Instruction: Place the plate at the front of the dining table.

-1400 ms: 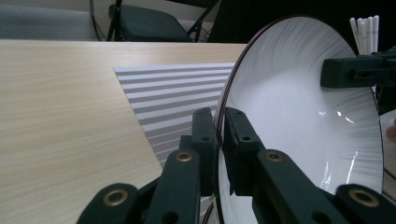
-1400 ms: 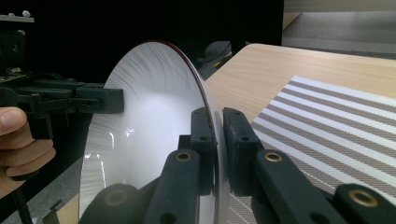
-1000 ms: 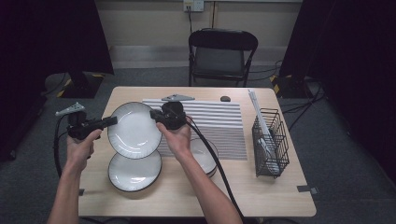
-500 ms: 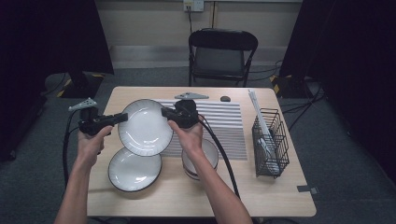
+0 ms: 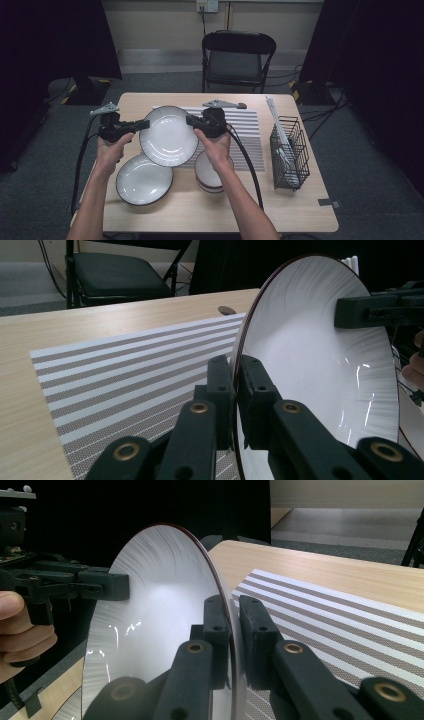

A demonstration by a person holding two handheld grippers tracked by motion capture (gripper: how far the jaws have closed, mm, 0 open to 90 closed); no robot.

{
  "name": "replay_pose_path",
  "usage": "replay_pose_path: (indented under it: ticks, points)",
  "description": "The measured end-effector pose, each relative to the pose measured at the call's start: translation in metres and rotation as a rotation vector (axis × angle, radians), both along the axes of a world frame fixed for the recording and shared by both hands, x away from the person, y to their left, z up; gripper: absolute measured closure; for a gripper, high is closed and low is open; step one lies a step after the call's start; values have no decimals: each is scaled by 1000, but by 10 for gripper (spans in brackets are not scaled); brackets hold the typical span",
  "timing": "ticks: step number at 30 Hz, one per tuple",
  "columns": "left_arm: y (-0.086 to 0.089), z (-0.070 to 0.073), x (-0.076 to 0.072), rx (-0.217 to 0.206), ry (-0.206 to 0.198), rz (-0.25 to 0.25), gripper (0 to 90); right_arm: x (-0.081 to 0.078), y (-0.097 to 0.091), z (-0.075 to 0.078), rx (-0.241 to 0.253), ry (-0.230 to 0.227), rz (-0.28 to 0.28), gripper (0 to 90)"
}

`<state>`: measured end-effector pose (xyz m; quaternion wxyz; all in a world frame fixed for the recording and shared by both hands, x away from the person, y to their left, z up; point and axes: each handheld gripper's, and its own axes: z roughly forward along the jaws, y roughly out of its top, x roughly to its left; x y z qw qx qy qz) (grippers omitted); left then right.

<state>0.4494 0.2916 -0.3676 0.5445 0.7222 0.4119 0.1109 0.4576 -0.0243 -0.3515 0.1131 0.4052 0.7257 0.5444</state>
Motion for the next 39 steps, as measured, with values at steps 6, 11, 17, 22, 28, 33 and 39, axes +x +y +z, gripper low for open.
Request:
replay_pose_path:
  ticks: [6,11,17,22,28,33,39]
  points:
    - [-8,4,4,-8,-10,-14,849,1,-10,-2,24,2,-17,824]
    - [-14,9,11,9,-17,-20,847,5,-16,0,29,-8,-22,827]
    - [-16,7,20,5,-10,-13,845,11,-19,2,31,-12,-19,838]
    - [-16,3,26,-4,-7,-14,846,16,-19,-1,31,-8,-17,840]
    - [-17,-4,33,-16,3,-15,845,23,-21,-6,34,7,-24,842]
    - [-20,-13,41,-49,17,-23,847,28,-24,-8,29,13,-33,843]
    - [-26,-18,43,-41,24,-25,844,32,-29,-12,19,28,-37,844]
